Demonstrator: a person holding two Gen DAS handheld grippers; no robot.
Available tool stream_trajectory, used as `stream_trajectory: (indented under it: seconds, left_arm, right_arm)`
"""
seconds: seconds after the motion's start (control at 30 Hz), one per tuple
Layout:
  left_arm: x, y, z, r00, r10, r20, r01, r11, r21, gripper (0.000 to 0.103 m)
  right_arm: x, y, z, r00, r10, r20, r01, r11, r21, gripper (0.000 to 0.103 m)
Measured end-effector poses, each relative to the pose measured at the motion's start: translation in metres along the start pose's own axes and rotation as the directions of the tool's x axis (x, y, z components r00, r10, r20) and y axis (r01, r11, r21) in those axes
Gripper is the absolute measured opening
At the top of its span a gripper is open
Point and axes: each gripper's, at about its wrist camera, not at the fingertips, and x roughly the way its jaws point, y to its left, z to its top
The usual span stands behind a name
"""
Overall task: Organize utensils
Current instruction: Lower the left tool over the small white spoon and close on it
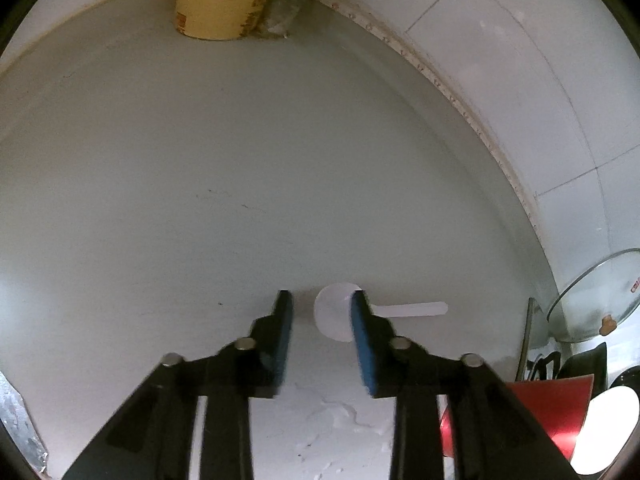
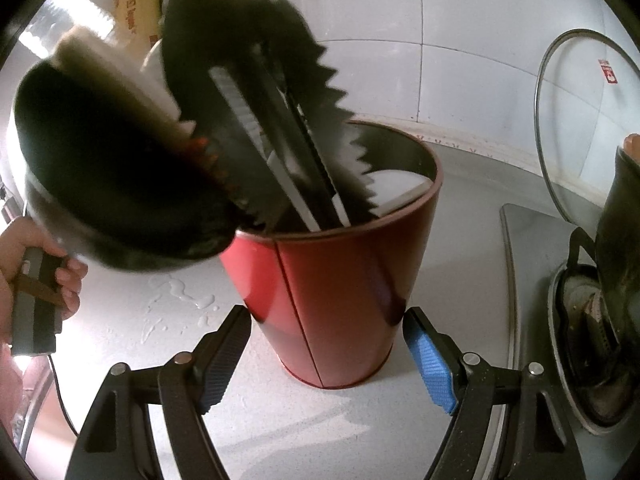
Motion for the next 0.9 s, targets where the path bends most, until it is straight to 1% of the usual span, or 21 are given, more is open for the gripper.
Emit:
stream_trajectory:
  seconds: [0.1,0.23,0.37,0.57,0.77,0.9]
  left_arm:
    - [0.003,-0.004,-0.001,1.000,0.025,0.006,-0.025,1.000,0.009,0.011]
    - [0.004,-0.005,-0.003,0.998,0.050,0.024,-0.050,0.999,0.001,0.003]
    - [0.000,-0.006,-0.005,0.996,0.071,0.057,-0.072,0.997,0.015,0.003]
    - [-0.022,-0.006,-0.010,0.990,0.062,0.130,-0.068,0.997,0.042,0.002]
    - [-0.060,-0.011,-0.021,0.970,0.079,0.230,-0.106,0.988,0.110,0.002]
    - [-0.084,-0.017,-0.026,0.959,0.068,0.276,-0.113,0.982,0.151,0.002]
  right_arm:
    - [-0.001,-0.001,0.000,1.000,0.003,0.002,-0.003,1.000,0.005,0.081]
    - [-0.002,-0.002,0.000,1.000,0.006,0.006,-0.006,1.000,0.010,0.081]
    - [-0.003,-0.004,0.000,1.000,0.009,0.009,-0.009,1.000,0.014,0.081]
    - [-0.003,-0.005,0.000,1.000,0.009,0.009,-0.009,1.000,0.014,0.081]
    - [-0.004,-0.005,0.000,1.000,0.003,0.009,-0.004,1.000,0.015,0.081]
    - [-0.003,-0.006,-0.001,1.000,0.004,0.011,-0.004,1.000,0.019,0.081]
